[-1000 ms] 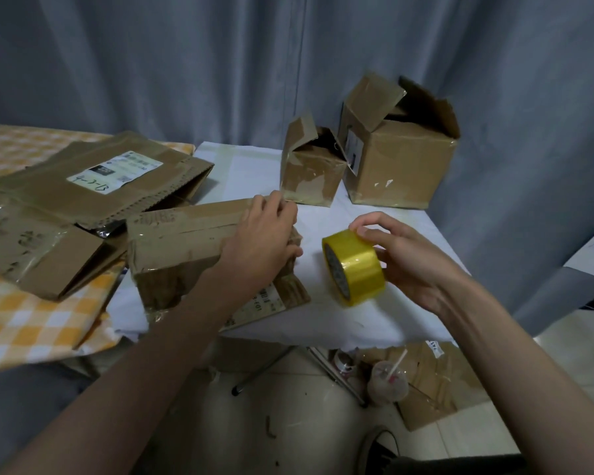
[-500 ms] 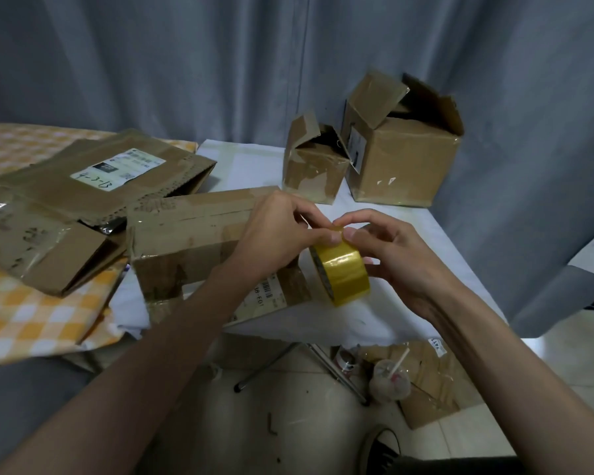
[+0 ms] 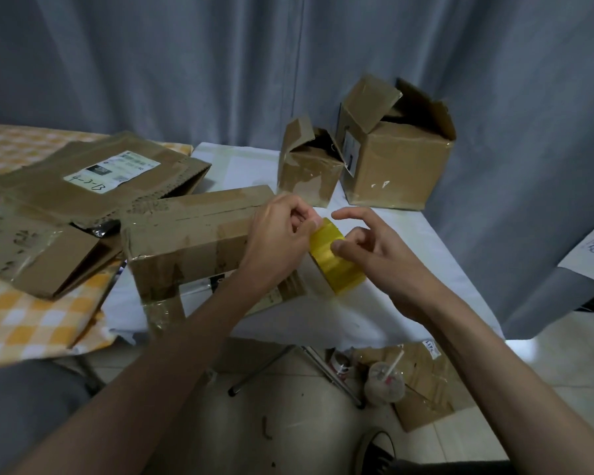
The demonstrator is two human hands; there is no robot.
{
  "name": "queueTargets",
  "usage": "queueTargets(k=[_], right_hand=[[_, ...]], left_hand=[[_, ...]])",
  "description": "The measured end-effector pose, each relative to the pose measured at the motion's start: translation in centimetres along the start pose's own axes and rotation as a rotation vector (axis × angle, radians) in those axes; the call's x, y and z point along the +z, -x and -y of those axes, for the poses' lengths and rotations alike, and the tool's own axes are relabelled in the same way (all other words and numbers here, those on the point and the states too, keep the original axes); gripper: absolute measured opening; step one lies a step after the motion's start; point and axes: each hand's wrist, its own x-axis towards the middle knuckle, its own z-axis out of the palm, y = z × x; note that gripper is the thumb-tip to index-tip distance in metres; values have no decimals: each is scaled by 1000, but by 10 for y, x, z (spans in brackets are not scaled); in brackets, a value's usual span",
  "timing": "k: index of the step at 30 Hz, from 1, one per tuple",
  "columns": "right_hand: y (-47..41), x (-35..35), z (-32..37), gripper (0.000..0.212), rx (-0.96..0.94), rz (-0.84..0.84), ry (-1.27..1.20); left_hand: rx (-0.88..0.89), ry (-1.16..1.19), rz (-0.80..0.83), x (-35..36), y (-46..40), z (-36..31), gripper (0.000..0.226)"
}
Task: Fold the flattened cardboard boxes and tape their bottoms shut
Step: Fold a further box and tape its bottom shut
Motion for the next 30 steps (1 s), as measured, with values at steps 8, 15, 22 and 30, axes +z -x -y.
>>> queueTargets(k=[8, 15, 22, 30], right_hand=[[-3, -21, 7, 6, -118, -70, 25], [1, -29, 9, 6, -237, -11, 127], [2, -26, 10, 2, -233, 39, 231], [-31, -38, -6, 8, -250, -80, 412]], left_hand=[[234, 86, -91, 1, 12, -29, 11], [164, 38, -136, -7, 6, -23, 9], [186, -338, -46, 4, 2, -4, 18], [82, -637, 180, -25, -12, 26, 55]])
